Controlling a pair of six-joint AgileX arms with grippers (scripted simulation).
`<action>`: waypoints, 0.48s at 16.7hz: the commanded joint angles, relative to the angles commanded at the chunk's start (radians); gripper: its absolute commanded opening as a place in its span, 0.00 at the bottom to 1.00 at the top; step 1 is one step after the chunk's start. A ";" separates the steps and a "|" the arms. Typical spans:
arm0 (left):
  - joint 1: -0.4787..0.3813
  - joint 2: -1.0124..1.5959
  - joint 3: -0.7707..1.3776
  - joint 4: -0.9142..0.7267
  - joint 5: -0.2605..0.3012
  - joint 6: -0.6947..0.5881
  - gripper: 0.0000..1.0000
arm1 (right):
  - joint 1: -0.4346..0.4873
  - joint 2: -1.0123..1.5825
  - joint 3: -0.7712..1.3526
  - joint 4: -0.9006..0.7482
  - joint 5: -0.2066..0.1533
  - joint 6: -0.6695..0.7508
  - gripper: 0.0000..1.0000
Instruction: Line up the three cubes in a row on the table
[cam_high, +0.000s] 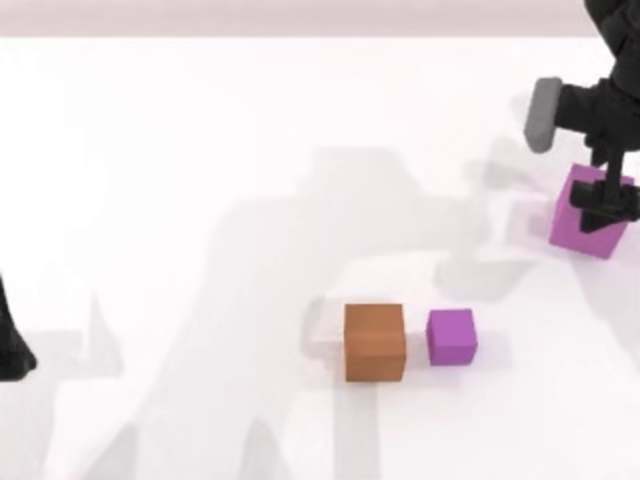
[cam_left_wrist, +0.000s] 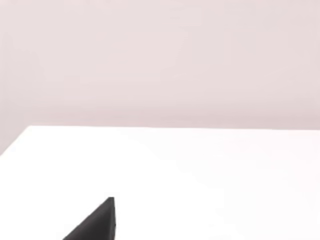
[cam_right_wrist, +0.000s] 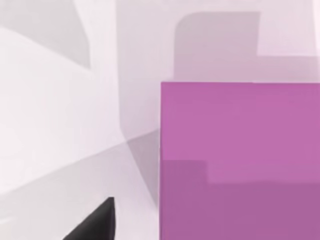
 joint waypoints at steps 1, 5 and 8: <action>0.000 0.000 0.000 0.000 0.000 0.000 1.00 | 0.000 0.009 -0.030 0.039 0.000 0.000 1.00; 0.000 0.000 0.000 0.000 0.000 0.000 1.00 | -0.001 0.040 -0.123 0.163 0.000 -0.001 1.00; 0.000 0.000 0.000 0.000 0.000 0.000 1.00 | -0.001 0.043 -0.132 0.174 0.001 -0.001 1.00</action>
